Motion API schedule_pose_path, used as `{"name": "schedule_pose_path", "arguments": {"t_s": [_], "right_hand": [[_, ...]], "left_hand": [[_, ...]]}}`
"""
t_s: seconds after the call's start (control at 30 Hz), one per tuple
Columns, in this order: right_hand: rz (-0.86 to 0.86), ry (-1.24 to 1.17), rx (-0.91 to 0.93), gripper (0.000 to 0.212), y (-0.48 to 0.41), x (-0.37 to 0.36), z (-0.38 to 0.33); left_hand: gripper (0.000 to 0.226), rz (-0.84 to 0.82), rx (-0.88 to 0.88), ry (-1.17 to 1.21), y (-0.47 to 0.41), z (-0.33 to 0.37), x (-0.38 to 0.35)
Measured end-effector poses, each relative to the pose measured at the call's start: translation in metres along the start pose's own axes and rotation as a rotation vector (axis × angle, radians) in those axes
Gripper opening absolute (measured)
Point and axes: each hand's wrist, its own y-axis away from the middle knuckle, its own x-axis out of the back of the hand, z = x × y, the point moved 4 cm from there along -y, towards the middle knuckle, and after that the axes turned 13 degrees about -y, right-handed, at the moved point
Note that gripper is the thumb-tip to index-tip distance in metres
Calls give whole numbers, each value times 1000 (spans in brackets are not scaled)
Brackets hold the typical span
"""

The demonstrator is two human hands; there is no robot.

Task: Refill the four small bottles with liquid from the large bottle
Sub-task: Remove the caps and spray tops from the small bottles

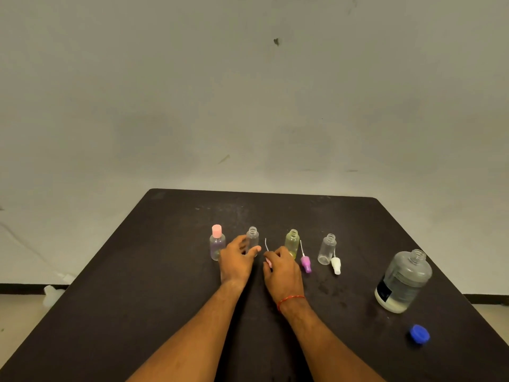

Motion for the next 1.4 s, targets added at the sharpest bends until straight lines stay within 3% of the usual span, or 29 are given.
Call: {"name": "schedule_pose_path", "arguments": {"t_s": [0.63,1.17,1.4], "right_hand": [[-12,4,18,20,0,1,0],[49,-31,-7,12,0,4,-1],[59,-34,4,15,1,5,-3]], "left_hand": [[55,13,17,4,6,-1,1],[49,26,-2,-8,9,1,2],[36,39,-4,-19,17,1,7]]}}
